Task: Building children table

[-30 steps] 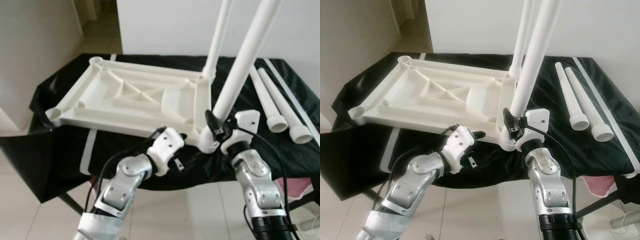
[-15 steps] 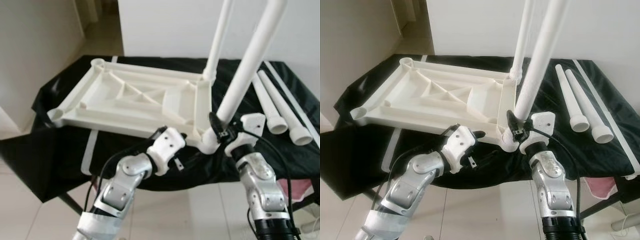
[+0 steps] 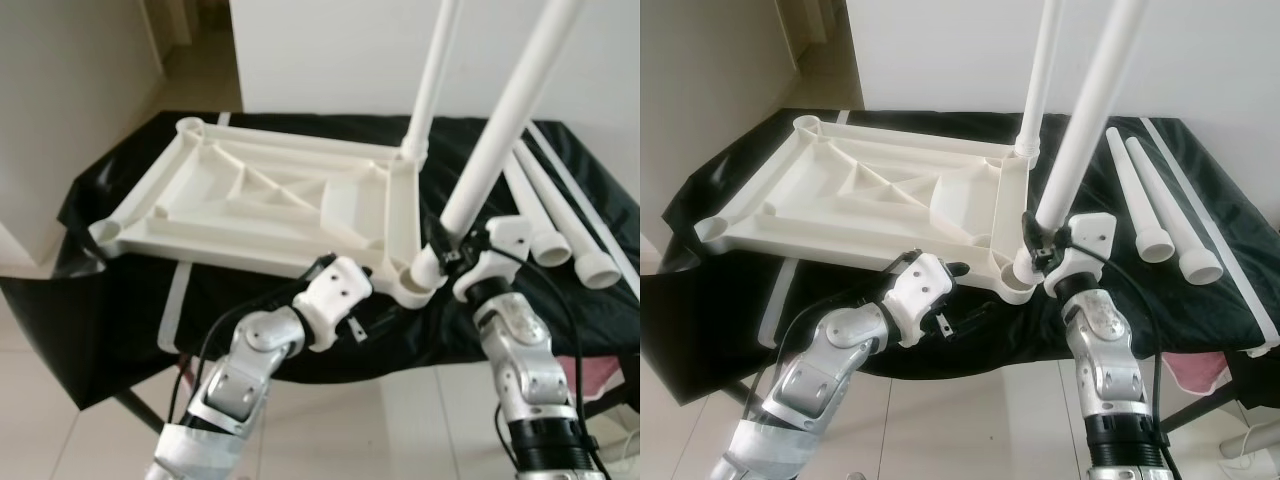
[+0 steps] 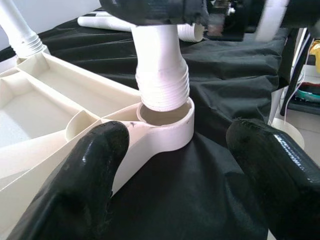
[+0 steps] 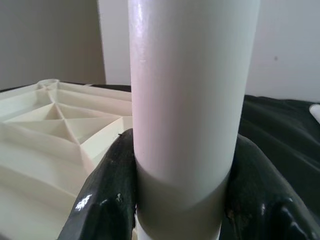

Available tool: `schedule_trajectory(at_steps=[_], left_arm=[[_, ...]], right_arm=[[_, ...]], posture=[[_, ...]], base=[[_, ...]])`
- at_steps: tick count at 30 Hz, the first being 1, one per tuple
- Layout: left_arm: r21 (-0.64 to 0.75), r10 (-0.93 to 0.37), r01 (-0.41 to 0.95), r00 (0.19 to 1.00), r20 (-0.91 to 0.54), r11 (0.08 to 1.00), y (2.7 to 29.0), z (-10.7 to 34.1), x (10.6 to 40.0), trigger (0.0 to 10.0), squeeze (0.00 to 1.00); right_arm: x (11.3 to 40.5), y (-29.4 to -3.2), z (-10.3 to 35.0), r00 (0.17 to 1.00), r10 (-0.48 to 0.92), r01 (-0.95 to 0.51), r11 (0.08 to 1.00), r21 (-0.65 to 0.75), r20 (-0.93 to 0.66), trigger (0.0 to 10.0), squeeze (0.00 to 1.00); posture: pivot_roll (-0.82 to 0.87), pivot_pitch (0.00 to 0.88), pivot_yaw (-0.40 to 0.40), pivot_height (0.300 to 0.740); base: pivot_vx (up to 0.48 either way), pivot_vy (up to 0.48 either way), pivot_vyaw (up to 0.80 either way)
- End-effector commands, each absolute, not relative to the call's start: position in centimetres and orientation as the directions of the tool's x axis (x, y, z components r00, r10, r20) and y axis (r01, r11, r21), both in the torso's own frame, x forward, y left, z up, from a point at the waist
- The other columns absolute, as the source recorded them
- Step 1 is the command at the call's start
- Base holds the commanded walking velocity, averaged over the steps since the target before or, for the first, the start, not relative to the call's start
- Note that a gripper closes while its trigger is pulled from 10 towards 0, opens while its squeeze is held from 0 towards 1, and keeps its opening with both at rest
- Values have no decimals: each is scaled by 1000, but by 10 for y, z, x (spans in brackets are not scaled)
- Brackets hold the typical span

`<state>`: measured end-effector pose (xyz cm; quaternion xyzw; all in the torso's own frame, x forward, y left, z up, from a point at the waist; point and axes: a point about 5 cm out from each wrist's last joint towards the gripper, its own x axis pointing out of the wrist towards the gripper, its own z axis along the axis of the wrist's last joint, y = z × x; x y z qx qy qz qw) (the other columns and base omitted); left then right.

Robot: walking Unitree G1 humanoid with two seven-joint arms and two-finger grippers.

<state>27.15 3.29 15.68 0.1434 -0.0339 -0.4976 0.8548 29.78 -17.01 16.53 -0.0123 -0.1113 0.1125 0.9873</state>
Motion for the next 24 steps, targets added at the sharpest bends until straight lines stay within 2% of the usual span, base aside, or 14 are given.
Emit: schedule_trajectory(at_steps=[1,17,24], left_arm=[[308,-816,789,575,-62,532,35,160,274,10000,0],[331,-811,775,583,-47,538,35,165,278,10000,0],[338,-812,773,582,-41,537,34,167,279,10000,0]], right_arm=[[293,-169,141,962,248,-244,968,-52,110,10000,0],[286,-161,132,927,363,-345,925,-161,96,10000,0],[286,-161,130,920,377,-365,924,-117,105,10000,0]], posture=[[-56,46,-27,740],[-64,48,-17,740],[-63,48,-15,740]], base=[[0,0,0],[0,0,0],[0,0,0]])
